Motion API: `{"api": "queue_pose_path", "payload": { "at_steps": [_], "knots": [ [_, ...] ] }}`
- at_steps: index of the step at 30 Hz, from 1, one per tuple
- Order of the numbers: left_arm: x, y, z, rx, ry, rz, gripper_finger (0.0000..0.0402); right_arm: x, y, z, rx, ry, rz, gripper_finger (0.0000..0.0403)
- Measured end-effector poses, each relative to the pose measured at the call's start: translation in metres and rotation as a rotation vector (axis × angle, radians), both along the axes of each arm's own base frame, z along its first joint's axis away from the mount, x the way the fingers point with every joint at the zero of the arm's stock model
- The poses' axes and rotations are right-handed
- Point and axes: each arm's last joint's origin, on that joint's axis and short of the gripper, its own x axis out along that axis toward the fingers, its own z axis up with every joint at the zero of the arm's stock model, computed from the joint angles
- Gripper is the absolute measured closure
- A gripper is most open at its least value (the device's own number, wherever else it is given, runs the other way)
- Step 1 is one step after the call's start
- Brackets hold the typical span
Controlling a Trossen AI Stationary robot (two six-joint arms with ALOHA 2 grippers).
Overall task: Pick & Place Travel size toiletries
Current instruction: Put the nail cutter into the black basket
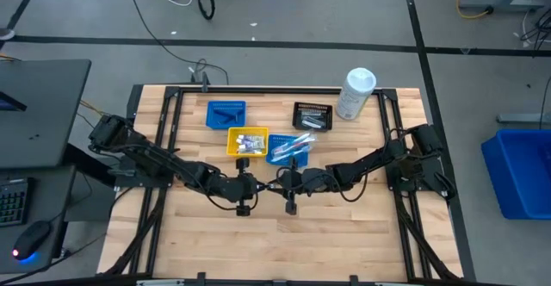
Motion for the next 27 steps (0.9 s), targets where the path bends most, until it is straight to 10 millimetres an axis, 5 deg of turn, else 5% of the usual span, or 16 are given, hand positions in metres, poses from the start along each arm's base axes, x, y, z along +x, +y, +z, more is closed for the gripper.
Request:
{"api": "queue_pose_path", "payload": {
  "at_steps": [19,27],
  "knots": [
    [0.001,0.000,0.001,-0.069,-0.022,0.049,0.0267,-0.006,0.005,-0.009,0.036,0.104,-0.008,0.0341],
    [0.001,0.000,0.001,-0.071,-0.021,0.050,0.0265,-0.037,0.001,0.032,-0.015,0.225,-0.066,0.0340]
  ]
}}
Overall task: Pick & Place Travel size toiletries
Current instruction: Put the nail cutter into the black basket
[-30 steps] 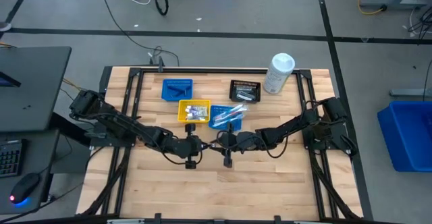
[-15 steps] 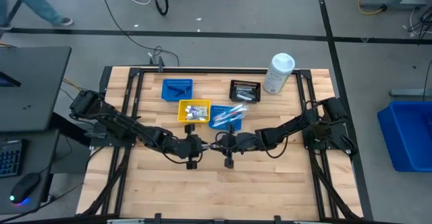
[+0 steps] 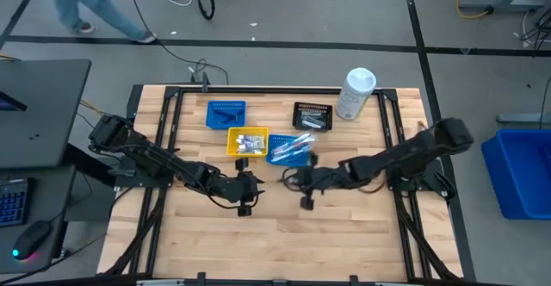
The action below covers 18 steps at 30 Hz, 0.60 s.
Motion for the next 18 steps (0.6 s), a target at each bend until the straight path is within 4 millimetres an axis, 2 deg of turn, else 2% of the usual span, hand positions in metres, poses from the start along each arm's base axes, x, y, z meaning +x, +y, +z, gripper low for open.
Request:
{"api": "queue_pose_path", "payload": {
  "at_steps": [6,9,13,18],
  "knots": [
    [0.000,0.000,0.000,0.000,-0.001,0.000,0.0267,-0.044,-0.022,0.043,-0.185,0.069,-0.215,0.0339],
    [0.000,0.000,0.000,0.000,-0.001,0.000,0.0267,-0.059,-0.039,0.058,-0.286,0.056,-0.370,0.0338],
    [0.000,0.000,0.001,0.010,-0.010,0.016,0.0267,-0.064,-0.065,0.065,-0.316,0.062,-0.498,0.0334],
    [0.000,0.002,0.001,0.039,-0.024,0.057,0.0267,-0.060,-0.103,0.060,-0.250,0.106,-0.578,0.0326]
  ]
}}
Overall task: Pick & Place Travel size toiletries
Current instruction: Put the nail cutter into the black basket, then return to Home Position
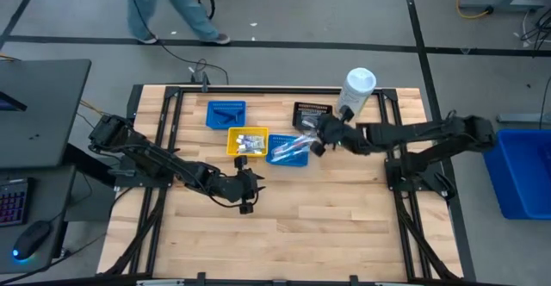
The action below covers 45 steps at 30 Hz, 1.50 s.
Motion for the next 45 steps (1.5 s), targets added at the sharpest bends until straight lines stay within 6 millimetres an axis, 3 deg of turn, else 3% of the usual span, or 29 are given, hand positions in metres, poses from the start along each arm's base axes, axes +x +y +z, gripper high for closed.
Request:
{"api": "queue_pose_path", "payload": {
  "at_steps": [6,11,18,29,32,35,40,45],
  "knots": [
    [0.000,0.000,0.000,0.000,-0.002,0.001,0.0267,-0.003,-0.041,-0.021,0.113,-0.075,-0.179,0.0323],
    [0.000,0.000,0.000,0.001,-0.002,0.002,0.0268,-0.006,-0.059,-0.045,0.152,-0.206,-0.276,0.0323],
    [0.000,0.000,0.000,0.004,-0.002,0.001,0.0268,-0.010,-0.063,-0.075,0.136,-0.215,-0.261,0.0310],
    [0.000,0.001,0.000,-0.014,-0.008,0.018,0.0268,-0.004,-0.064,-0.101,0.180,-0.125,-0.262,0.0232],
    [0.000,0.001,0.000,-0.015,-0.009,0.020,0.0268,-0.001,-0.061,-0.095,0.178,-0.144,-0.245,0.0222],
    [0.000,0.001,0.000,-0.019,-0.010,0.017,0.0268,0.005,-0.054,-0.076,0.161,-0.195,-0.196,0.0222],
    [-0.002,0.000,0.005,-0.025,-0.012,-0.024,0.0268,0.009,-0.034,-0.032,0.096,-0.219,-0.050,0.0238],
    [-0.014,0.004,0.029,-0.035,-0.054,-0.040,0.0268,-0.004,-0.007,0.011,0.125,-0.228,0.115,0.0265]
  ]
}}
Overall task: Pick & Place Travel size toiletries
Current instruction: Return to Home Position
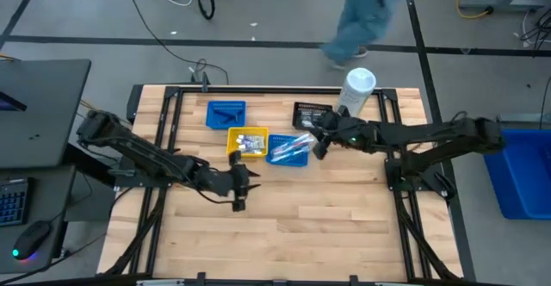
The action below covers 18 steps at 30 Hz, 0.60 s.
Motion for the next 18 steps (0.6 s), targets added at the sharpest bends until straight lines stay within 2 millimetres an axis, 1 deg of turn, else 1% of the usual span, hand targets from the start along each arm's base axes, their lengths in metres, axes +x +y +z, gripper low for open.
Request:
{"api": "queue_pose_path", "payload": {
  "at_steps": [3,7,11,14,18],
  "knots": [
    [-0.015,0.007,0.022,0.005,-0.037,0.012,0.0268,-0.014,0.016,0.017,0.004,0.007,0.064,0.0283],
    [-0.043,0.018,0.050,0.009,-0.084,0.046,0.0268,-0.036,0.031,0.028,0.005,0.043,0.134,0.0303],
    [-0.074,0.032,0.075,0.001,-0.149,0.099,0.0268,-0.056,0.039,0.035,-0.001,0.068,0.191,0.0317],
    [-0.097,0.042,0.088,-0.005,-0.187,0.133,0.0268,-0.066,0.044,0.040,0.017,0.060,0.276,0.0319],
    [-0.123,0.053,0.099,-0.009,-0.221,0.155,0.0268,-0.080,0.047,0.047,0.007,0.052,0.384,0.0319]
  ]
}}
